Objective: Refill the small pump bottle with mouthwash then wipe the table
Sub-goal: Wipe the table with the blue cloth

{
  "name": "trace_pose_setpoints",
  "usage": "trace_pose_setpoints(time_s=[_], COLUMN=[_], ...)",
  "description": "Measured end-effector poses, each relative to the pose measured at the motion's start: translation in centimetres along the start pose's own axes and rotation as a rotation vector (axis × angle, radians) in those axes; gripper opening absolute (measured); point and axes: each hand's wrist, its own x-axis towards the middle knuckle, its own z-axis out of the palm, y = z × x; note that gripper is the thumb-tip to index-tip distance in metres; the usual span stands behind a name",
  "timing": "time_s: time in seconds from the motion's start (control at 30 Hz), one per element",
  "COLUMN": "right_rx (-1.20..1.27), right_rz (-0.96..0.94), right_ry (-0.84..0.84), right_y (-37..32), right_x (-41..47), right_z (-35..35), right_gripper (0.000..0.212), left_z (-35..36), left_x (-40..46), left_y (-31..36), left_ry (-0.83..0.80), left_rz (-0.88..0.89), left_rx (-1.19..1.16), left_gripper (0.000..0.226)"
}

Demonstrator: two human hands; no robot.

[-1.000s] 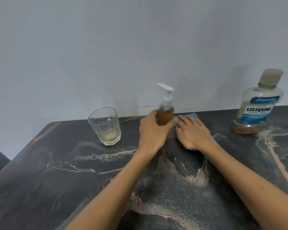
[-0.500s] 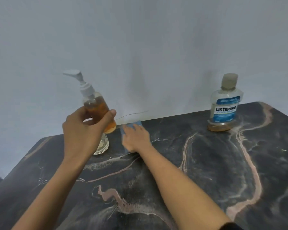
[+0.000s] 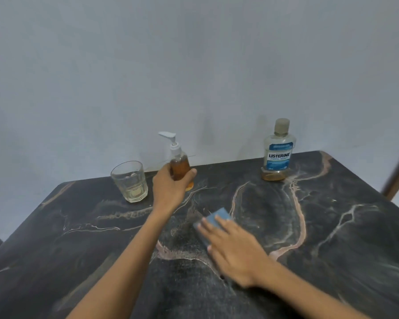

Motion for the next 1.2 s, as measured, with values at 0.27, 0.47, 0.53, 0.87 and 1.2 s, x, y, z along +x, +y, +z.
trace_pose_setpoints(time_s=[0.27,0.47,0.53,0.87,1.2], right_rx=[-0.065,-0.086,-0.069,-0.097,-0.139], right_rz=[0.28,0.317,0.162,0.339,0.729], right_ry=[0.04,0.034,0.033,0.019,0.036], right_y=[5.9,4.5,3.7,10.2,20.6], right_x=[-0.3,3.5,1.4,-9.6,-7.3], right_z=[-2.0,-1.1,-0.9,-4.4,-6.4], right_gripper=[0.053,0.056,0.056,0.05,0.054], left_z=[4.9,7.2,7.8,9.6,10.5], left_x=[1.9,4.0,4.5,4.8,0.2], left_y=[-2.0,-2.5,-3.0,-3.7,-2.3], left_ry=[-0.129,-0.143,-0.16,-0.185,0.217], left_rz=[-0.109,-0.13,-0.139,-0.131,-0.04], left_rx=[-0.03,-0.038,-0.03,0.007,0.283], left_gripper=[0.045,0.037,0.04,0.038,0.093])
